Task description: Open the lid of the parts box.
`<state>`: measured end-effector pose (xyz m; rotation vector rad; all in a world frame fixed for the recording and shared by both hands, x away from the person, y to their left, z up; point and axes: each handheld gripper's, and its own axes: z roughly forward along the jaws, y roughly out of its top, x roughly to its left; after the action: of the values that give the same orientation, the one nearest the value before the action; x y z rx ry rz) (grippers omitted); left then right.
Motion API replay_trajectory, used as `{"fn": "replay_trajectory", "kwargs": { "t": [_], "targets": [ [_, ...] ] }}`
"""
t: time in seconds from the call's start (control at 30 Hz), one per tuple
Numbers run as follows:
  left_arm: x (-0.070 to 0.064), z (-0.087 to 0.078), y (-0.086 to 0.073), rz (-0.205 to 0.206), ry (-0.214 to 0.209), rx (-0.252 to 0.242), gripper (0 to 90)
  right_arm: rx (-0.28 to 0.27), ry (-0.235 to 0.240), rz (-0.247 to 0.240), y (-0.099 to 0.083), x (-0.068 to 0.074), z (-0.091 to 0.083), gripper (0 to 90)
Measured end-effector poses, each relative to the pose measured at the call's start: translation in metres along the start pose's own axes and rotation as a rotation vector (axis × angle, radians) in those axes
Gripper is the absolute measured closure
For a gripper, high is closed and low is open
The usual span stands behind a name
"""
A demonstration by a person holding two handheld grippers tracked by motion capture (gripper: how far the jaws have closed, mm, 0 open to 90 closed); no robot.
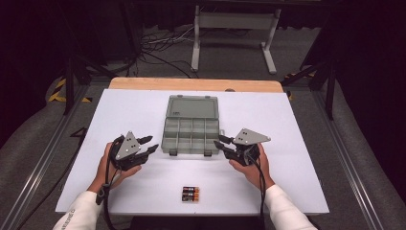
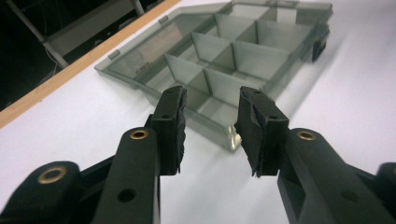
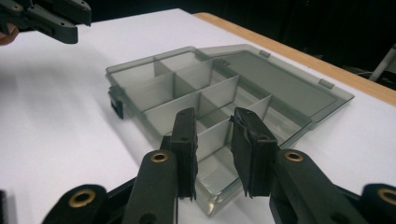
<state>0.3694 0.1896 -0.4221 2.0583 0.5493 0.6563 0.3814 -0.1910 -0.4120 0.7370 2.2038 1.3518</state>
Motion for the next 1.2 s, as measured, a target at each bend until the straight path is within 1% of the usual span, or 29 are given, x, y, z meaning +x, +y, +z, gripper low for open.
{"fn": "replay_trajectory", "kwargs": {
  "t": [0.03, 0.1, 0.2, 0.27, 0.37, 0.43, 0.47, 0.5, 0.53, 0.57, 0.63, 0.67, 0.7, 0.77, 0.83, 0.9, 0.93, 0.97, 1.03, 1.07, 1.1, 1.13, 1.17, 1.2],
  "targets": [
    [-0.001, -0.002, -0.002, -0.009, 0.0, -0.003, 60.6, 0.006, 0.0, -0.01, -0.001, 0.002, 0.0, 70.2],
    [-0.003, -0.007, -0.008, -0.013, -0.001, -0.002, 57.9, 0.008, 0.013, -0.01, -0.002, 0.005, 0.0, 69.3],
    [-0.006, -0.01, -0.015, 0.001, -0.018, 0.005, 52.6, 0.017, 0.033, -0.013, -0.004, 0.01, -0.001, 68.3],
    [-0.009, -0.013, -0.019, 0.003, -0.02, 0.004, 50.3, 0.023, 0.043, -0.014, -0.005, 0.013, -0.002, 68.0],
    [-0.013, -0.015, -0.023, -0.002, -0.045, -0.002, 43.1, 0.03, 0.07, -0.033, -0.006, 0.021, -0.002, 67.8],
    [-0.015, -0.016, -0.025, 0.002, -0.049, -0.002, 39.6, 0.037, 0.09, -0.045, -0.007, 0.026, -0.002, 67.8],
    [-0.018, -0.018, -0.027, 0.009, -0.059, 0.001, 38.1, 0.039, 0.1, -0.049, -0.007, 0.029, -0.001, 67.6],
    [-0.019, -0.019, -0.028, 0.011, -0.05, 0.001, 36.2, 0.04, 0.112, -0.047, -0.007, 0.031, -0.001, 67.3],
    [-0.02, -0.02, -0.028, 0.009, -0.053, 0.001, 33.2, 0.043, 0.123, -0.05, -0.008, 0.034, -0.001, 66.9],
    [-0.021, -0.021, -0.029, -0.003, -0.061, -0.005, 32.2, 0.046, 0.132, -0.05, -0.009, 0.035, -0.001, 66.5],
    [-0.021, -0.02, -0.029, -0.006, -0.065, -0.009, 27.6, 0.057, 0.157, -0.052, -0.011, 0.04, 0.0, 65.5],
    [-0.022, -0.02, -0.03, -0.013, -0.069, -0.009, 27.6, 0.057, 0.157, -0.052, -0.011, 0.04, 0.0, 65.5],
    [-0.023, -0.019, -0.031, -0.025, -0.078, -0.013, 24.7, 0.064, 0.164, -0.052, -0.012, 0.041, 0.001, 64.8],
    [-0.024, -0.02, -0.033, -0.025, -0.082, -0.015, 20.5, 0.076, 0.177, -0.053, -0.013, 0.046, 0.003, 61.7],
    [-0.025, -0.023, -0.035, -0.043, -0.079, -0.023, 17.3, 0.079, 0.19, -0.047, -0.014, 0.049, 0.004, 58.9],
    [-0.026, -0.026, -0.038, -0.051, -0.078, -0.024, 14.4, 0.086, 0.206, -0.043, -0.015, 0.053, 0.004, 54.9],
    [-0.027, -0.028, -0.04, -0.061, -0.082, -0.025, 13.9, 0.092, 0.215, -0.044, -0.015, 0.054, 0.004, 52.6],
    [-0.028, -0.029, -0.042, -0.063, -0.094, -0.025, 11.4, 0.1, 0.225, -0.051, -0.015, 0.056, 0.004, 50.0],
    [-0.029, -0.032, -0.046, -0.068, -0.096, -0.025, 9.0, 0.116, 0.24, -0.058, -0.016, 0.06, 0.005, 44.1],
    [-0.029, -0.032, -0.046, -0.068, -0.096, -0.025, 7.0, 0.116, 0.24, -0.058, -0.016, 0.06, 0.005, 44.1],
    [-0.03, -0.034, -0.047, -0.073, -0.102, -0.025, 6.3, 0.14, 0.261, -0.069, -0.016, 0.064, 0.007, 38.5],
    [-0.031, -0.035, -0.048, -0.069, -0.102, -0.023, 6.3, 0.14, 0.261, -0.069, -0.016, 0.064, 0.007, 38.5],
    [-0.032, -0.036, -0.049, -0.061, -0.1, -0.019, 5.5, 0.155, 0.269, -0.082, -0.015, 0.067, 0.01, 34.8],
    [-0.034, -0.037, -0.05, -0.06, -0.1, -0.016, 5.5, 0.155, 0.269, -0.082, -0.015, 0.067, 0.01, 34.8]
  ]
}}
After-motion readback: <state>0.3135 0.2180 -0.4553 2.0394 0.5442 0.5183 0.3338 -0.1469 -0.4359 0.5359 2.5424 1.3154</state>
